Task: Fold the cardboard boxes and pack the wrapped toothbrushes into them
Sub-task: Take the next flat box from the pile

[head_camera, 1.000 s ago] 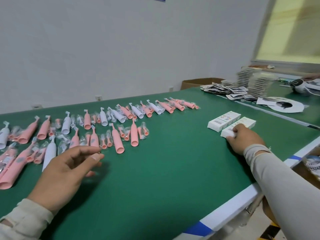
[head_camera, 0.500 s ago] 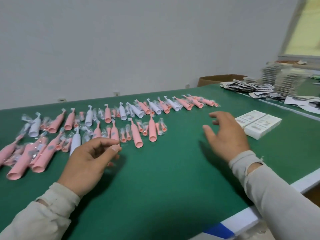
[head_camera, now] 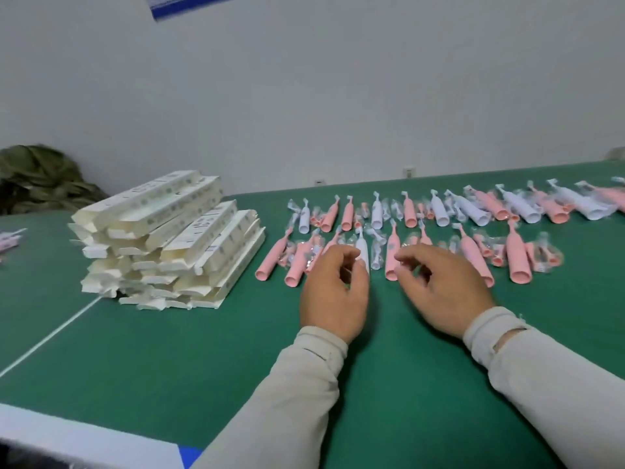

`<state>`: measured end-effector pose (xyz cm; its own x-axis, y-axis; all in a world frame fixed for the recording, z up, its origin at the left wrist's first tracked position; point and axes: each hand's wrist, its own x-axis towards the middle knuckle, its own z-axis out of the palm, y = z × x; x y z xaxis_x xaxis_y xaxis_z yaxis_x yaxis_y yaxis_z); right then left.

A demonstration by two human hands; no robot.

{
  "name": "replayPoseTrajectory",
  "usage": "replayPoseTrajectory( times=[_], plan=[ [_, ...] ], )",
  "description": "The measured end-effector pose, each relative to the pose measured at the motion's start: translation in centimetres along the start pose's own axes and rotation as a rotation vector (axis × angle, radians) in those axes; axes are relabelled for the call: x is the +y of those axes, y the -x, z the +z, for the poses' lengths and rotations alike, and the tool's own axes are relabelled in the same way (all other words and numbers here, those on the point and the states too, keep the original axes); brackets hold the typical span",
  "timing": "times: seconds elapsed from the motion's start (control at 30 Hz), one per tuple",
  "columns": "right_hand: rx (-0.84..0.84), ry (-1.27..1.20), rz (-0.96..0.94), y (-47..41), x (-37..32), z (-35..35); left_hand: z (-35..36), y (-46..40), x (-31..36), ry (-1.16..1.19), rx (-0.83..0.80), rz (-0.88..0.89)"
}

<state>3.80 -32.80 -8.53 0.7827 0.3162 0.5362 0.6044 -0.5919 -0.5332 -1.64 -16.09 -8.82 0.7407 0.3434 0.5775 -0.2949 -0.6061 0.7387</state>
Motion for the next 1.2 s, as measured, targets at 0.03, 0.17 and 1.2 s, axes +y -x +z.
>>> replayPoseTrajectory(
  times=[0.03,0.17,1.2],
  plan=[
    [-0.008,-0.009,0.003,0.0,0.1,-0.1,-0.7,-0.4,0.0,-0.074,0.014,0.02],
    [0.006,-0.057,0.005,-0.2,-0.1,-0.3,-6.7,-4.4,-0.7,-0.599,0.122,0.123],
    [-0.014,-0.166,0.067,0.0,-0.7,-0.9,-17.7,-10.7,-4.7,-0.853,0.216,-0.304]
  ],
)
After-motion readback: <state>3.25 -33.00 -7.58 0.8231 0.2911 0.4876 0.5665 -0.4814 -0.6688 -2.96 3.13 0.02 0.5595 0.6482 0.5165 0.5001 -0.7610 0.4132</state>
